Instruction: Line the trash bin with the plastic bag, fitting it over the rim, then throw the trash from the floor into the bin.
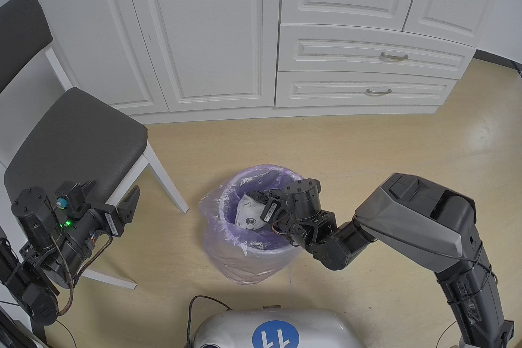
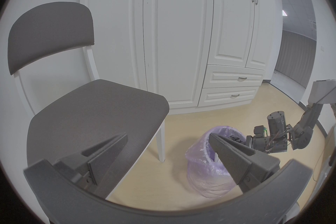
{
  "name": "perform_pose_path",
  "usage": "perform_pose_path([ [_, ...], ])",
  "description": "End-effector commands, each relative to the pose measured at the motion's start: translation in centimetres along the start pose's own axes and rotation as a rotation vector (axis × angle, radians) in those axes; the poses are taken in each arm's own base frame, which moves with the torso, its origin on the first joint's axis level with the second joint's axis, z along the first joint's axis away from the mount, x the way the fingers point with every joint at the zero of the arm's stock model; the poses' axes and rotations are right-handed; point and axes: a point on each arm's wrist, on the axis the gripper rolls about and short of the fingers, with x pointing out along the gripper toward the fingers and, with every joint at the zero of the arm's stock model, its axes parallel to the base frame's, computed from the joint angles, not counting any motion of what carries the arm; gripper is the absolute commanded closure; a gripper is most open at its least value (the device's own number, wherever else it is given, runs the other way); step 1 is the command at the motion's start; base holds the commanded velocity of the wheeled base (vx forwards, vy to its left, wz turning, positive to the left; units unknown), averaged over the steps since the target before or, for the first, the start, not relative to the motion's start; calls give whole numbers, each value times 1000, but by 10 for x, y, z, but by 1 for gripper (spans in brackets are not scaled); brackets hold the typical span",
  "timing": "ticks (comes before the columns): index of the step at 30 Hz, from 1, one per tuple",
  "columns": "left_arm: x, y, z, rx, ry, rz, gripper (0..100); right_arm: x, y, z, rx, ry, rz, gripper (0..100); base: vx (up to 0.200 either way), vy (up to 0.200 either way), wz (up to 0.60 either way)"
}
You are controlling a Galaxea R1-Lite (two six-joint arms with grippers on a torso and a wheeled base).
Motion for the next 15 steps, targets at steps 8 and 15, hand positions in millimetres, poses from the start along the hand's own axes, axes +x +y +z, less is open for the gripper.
perform_pose_path([
  [8,2,2,3,-1,-15,14,0,-15,-7,-35,-453,-231,92,100,0,0,0],
  [15,2,4,3,16,-18,24,0,-24,-4,-43,-595,-303,128,100,0,0,0],
])
